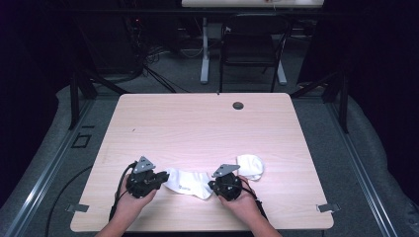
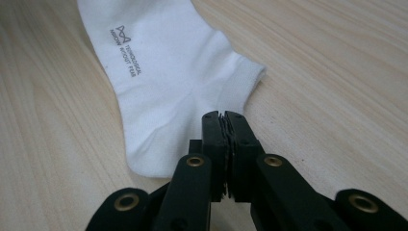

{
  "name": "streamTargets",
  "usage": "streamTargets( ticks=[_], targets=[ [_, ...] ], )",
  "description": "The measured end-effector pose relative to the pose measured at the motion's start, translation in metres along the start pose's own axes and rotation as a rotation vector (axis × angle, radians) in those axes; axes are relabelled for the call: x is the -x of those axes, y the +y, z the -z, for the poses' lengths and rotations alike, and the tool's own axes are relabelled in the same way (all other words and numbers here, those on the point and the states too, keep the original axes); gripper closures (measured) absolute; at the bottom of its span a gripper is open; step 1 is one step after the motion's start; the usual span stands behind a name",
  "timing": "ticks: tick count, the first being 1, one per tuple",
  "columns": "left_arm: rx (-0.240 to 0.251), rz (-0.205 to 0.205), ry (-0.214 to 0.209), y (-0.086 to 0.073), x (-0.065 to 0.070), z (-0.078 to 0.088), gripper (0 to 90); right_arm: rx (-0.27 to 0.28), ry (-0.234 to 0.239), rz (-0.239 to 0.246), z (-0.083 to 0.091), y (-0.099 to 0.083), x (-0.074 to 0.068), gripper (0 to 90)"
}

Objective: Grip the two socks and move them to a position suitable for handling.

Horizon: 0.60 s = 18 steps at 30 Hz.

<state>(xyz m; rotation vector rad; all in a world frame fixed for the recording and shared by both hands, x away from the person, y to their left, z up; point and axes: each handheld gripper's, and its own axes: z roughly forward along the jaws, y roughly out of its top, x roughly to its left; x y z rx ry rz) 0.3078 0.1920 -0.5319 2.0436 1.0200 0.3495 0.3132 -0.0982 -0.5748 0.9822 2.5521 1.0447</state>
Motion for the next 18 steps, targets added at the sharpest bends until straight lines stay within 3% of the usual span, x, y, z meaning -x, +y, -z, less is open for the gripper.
streamTargets(
  ticks=[3, 4, 5, 9, 15, 18],
  targets=[
    [0.011, -0.01, 0.002, 0.0, -0.001, -0.006, 75.2, -0.006, -0.001, -0.009, 0.001, 0.0, 0.0, 87.9],
    [-0.027, -0.025, 0.014, -0.004, -0.003, -0.017, 74.6, -0.01, -0.004, -0.003, 0.002, -0.001, -0.001, 87.9],
    [-0.027, -0.025, 0.014, -0.004, -0.003, -0.017, 74.1, -0.01, -0.004, -0.003, 0.002, -0.001, -0.001, 87.9],
    [-0.111, -0.03, 0.028, -0.01, -0.007, -0.04, 73.9, -0.016, -0.009, 0.009, 0.003, -0.001, -0.001, 88.2],
    [-0.138, -0.042, 0.021, -0.012, -0.005, -0.049, 74.3, -0.026, -0.003, 0.013, 0.006, -0.003, 0.001, 88.6],
    [-0.128, -0.037, 0.013, -0.015, -0.001, -0.048, 74.3, -0.027, -0.005, -0.002, 0.008, -0.005, 0.003, 88.8]
  ],
)
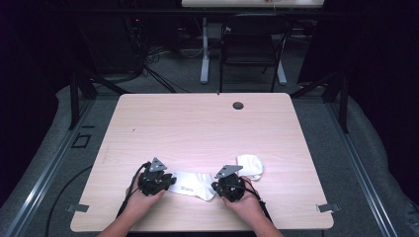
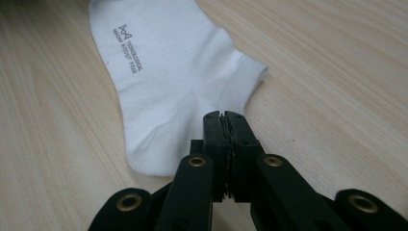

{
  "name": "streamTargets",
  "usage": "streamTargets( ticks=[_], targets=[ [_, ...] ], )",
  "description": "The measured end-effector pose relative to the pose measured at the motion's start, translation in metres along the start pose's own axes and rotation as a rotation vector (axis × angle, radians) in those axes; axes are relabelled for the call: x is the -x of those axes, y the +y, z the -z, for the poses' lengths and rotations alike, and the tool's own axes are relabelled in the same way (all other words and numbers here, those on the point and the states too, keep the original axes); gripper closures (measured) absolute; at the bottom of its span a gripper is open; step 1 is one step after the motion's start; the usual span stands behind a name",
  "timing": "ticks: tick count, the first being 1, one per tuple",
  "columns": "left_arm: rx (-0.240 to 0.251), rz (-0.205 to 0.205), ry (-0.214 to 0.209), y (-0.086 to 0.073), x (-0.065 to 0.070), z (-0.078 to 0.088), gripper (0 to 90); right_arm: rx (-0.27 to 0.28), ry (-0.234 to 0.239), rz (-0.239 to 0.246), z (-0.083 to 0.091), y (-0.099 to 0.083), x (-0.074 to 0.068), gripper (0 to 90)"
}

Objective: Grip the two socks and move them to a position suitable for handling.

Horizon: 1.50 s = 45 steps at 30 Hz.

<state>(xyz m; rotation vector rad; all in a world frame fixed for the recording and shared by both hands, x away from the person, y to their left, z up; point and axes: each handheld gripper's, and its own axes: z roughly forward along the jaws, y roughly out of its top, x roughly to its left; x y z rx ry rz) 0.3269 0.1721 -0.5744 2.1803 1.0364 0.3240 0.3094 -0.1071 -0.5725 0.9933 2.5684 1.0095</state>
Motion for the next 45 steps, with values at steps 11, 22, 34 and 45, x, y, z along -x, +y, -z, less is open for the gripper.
streamTargets(
  ticks=[11, 22, 34, 45],
  targets=[
    [-0.005, -0.037, -0.032, -0.008, 0.023, 0.005, 71.7, -0.024, 0.004, -0.042, 0.011, -0.009, 0.008, 88.7],
    [0.018, -0.011, -0.053, -0.006, 0.022, 0.012, 67.2, 0.01, 0.0, -0.047, 0.019, -0.008, 0.008, 84.5],
    [0.104, -0.009, 0.023, 0.001, 0.003, 0.021, 56.5, 0.193, -0.251, -0.277, 0.075, -0.025, 0.077, 72.1],
    [0.112, 0.025, 0.014, 0.006, -0.012, 0.017, 53.6, 0.168, -0.378, -0.469, 0.075, -0.043, 0.114, 62.4]
  ],
)
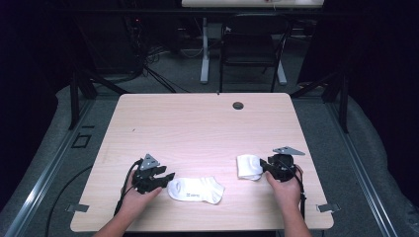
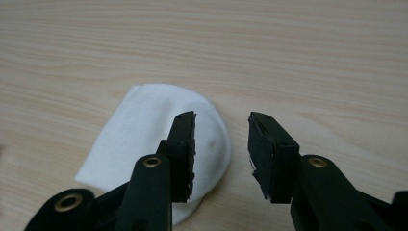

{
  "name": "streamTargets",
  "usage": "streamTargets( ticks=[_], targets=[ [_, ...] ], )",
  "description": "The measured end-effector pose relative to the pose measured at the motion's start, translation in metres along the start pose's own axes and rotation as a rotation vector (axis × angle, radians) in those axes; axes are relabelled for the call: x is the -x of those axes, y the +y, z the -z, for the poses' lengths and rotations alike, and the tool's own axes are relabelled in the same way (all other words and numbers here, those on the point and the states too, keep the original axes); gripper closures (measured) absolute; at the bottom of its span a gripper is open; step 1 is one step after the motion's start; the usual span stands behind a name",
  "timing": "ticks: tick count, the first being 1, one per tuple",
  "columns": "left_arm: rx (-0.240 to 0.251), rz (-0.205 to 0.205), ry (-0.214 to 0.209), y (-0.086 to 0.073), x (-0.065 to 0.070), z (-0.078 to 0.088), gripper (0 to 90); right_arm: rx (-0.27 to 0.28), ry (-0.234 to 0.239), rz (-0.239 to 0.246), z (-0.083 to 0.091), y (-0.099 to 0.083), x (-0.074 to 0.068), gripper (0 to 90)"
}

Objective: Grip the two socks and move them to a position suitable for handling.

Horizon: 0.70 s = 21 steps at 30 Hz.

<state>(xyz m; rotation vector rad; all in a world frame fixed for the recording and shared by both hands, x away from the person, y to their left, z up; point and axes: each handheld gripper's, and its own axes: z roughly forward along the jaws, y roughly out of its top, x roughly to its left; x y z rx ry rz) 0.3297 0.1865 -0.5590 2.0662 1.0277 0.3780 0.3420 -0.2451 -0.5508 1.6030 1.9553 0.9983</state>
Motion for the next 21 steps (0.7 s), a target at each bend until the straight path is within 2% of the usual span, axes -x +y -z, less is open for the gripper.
streamTargets(
  ticks=[5, 9, 12, 13, 18, 21],
  targets=[
    [0.009, 0.01, 0.007, 0.0, -0.002, 0.003, 53.6, -0.019, 0.027, -0.028, -0.007, -0.004, 0.0, 62.0],
    [0.01, 0.01, 0.016, 0.0, -0.003, 0.005, 53.7, -0.034, 0.036, -0.013, -0.01, -0.004, -0.004, 62.9],
    [0.009, 0.004, 0.025, -0.001, -0.001, 0.005, 53.7, -0.068, 0.054, -0.004, -0.012, -0.004, -0.007, 82.4],
    [0.013, 0.002, 0.026, -0.001, 0.0, 0.005, 53.8, -0.058, 0.063, 0.0, -0.009, -0.002, -0.009, 90.0],
    [0.005, -0.015, 0.029, -0.001, 0.001, 0.004, 54.1, -0.017, 0.065, 0.013, -0.003, 0.001, -0.014, 90.0],
    [0.008, -0.004, 0.026, -0.001, 0.0, 0.003, 54.2, -0.013, 0.069, 0.018, -0.002, 0.002, -0.015, 90.0]
  ],
)
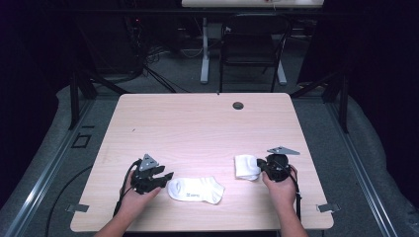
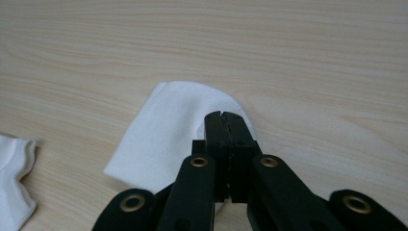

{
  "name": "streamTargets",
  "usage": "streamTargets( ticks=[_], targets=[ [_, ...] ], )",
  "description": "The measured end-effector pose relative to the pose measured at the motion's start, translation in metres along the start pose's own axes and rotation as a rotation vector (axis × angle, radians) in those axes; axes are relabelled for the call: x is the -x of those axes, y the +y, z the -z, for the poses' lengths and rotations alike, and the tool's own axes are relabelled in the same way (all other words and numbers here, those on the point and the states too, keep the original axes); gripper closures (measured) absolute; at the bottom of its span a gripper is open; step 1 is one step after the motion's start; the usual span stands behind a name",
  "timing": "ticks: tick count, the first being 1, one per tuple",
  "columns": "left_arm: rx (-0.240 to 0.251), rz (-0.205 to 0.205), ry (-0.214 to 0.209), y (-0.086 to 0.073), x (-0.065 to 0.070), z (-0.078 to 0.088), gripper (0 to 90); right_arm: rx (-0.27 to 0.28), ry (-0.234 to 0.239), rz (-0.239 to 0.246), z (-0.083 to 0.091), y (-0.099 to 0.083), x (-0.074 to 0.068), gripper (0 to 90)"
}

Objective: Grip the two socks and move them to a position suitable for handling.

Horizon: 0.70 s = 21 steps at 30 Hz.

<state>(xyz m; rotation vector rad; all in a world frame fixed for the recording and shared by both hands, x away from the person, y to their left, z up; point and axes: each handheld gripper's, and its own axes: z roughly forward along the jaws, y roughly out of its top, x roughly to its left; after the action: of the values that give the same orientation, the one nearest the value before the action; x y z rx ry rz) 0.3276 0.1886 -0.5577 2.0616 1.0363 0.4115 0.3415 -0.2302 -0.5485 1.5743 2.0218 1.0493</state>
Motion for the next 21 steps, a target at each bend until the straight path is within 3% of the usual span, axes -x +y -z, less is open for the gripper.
streamTargets(
  ticks=[5, 6, 7, 9, 10, 12, 14, 17, 19, 21],
  targets=[
    [0.002, 0.031, -0.015, 0.0, -0.004, 0.0, 54.3, 0.013, 0.007, -0.037, 0.0, -0.001, 0.006, 88.7],
    [0.009, 0.063, -0.016, -0.002, -0.006, -0.001, 54.2, 0.03, 0.016, -0.06, 0.001, -0.005, 0.01, 76.8],
    [0.009, 0.063, -0.016, -0.002, -0.006, -0.001, 54.1, 0.03, 0.016, -0.06, 0.001, -0.005, 0.01, 76.8],
    [0.003, 0.077, -0.014, -0.003, -0.006, -0.002, 54.2, 0.049, 0.032, -0.068, -0.001, -0.009, 0.012, 66.2],
    [0.001, 0.069, -0.016, -0.002, -0.005, -0.002, 54.2, 0.042, 0.04, -0.057, -0.005, -0.01, 0.012, 58.6],
    [0.002, 0.04, -0.013, -0.001, -0.003, -0.003, 54.2, 0.026, 0.039, -0.047, -0.008, -0.01, 0.011, 57.9],
    [0.006, 0.027, -0.012, 0.001, -0.003, -0.003, 54.2, -0.005, 0.024, -0.021, -0.013, -0.01, 0.008, 60.8],
    [0.004, 0.045, -0.012, 0.001, -0.005, -0.003, 54.2, -0.033, 0.025, -0.023, -0.016, -0.009, 0.008, 82.5],
    [0.006, 0.05, -0.013, 0.001, -0.006, -0.002, 54.3, -0.017, 0.042, -0.042, -0.012, -0.006, 0.008, 85.4],
    [0.012, 0.047, -0.014, 0.001, -0.005, 0.0, 54.3, -0.001, 0.034, -0.024, -0.007, -0.003, 0.004, 86.1]
  ],
)
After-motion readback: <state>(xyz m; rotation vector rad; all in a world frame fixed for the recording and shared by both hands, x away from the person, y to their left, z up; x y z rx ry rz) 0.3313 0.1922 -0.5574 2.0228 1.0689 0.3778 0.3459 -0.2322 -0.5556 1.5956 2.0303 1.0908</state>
